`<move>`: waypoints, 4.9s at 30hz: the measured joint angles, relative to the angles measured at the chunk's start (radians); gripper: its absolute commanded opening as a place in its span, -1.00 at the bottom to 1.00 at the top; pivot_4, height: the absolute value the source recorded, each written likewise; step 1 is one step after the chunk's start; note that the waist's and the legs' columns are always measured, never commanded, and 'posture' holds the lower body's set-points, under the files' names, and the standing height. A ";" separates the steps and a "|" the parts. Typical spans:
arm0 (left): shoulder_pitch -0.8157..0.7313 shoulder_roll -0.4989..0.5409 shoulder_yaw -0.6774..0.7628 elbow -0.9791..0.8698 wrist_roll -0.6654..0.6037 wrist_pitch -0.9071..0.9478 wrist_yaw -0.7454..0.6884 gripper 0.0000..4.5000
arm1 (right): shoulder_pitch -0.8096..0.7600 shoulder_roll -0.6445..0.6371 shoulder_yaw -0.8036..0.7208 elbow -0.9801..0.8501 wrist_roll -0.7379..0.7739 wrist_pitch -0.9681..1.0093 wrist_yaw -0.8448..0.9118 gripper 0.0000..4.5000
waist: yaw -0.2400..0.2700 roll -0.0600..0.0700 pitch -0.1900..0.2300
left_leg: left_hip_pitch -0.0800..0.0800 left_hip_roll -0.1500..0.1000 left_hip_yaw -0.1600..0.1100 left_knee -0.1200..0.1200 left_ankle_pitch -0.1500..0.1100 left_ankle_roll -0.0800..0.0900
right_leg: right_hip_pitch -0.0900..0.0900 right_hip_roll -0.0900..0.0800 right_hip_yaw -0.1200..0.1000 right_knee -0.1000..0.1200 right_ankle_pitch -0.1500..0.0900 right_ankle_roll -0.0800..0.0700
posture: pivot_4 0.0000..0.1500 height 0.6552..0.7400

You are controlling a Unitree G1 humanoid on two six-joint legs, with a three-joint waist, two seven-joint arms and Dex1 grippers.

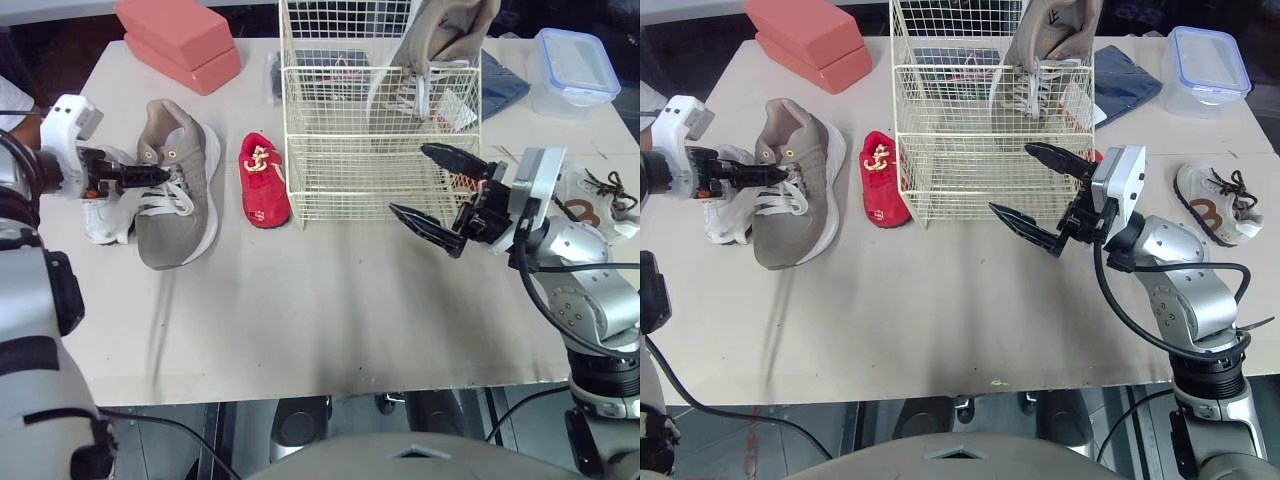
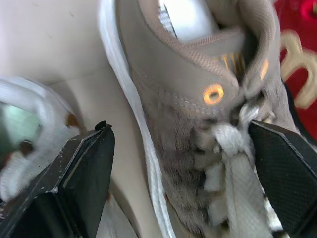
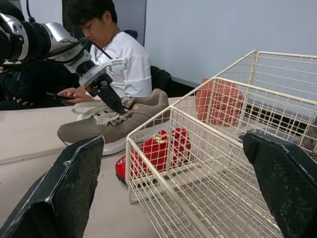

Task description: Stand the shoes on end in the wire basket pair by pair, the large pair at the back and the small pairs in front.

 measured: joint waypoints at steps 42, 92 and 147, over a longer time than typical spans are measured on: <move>0.147 0.020 0.475 -0.271 -0.255 -0.025 0.031 -0.72 | -0.044 0.044 -0.002 0.054 -0.029 -0.045 0.032 1.00 | -0.016 -0.009 0.002 | -0.001 0.001 -0.007 0.002 0.000 0.000 | 0.000 -0.003 0.003 0.002 0.002 -0.003 | 1.00 -0.27; 0.119 -0.757 0.280 -0.575 -0.147 -1.047 0.801 -0.72 | -0.083 0.111 -0.144 0.061 -0.047 -0.236 -0.167 1.00 | 0.010 -0.009 0.002 | 0.001 -0.002 0.001 0.003 0.000 0.000 | 0.001 -0.002 0.001 0.005 0.002 -0.003 | 1.00 -0.27; 0.607 -0.352 0.177 -1.593 -0.690 -0.037 0.349 0.98 | 0.281 -0.044 -0.316 0.129 -0.051 -0.028 -0.227 1.00 | 0.008 -0.005 0.000 | 0.004 0.001 -0.005 0.003 0.000 0.000 | 0.003 -0.001 0.007 0.006 0.001 -0.001 | 1.00 -0.27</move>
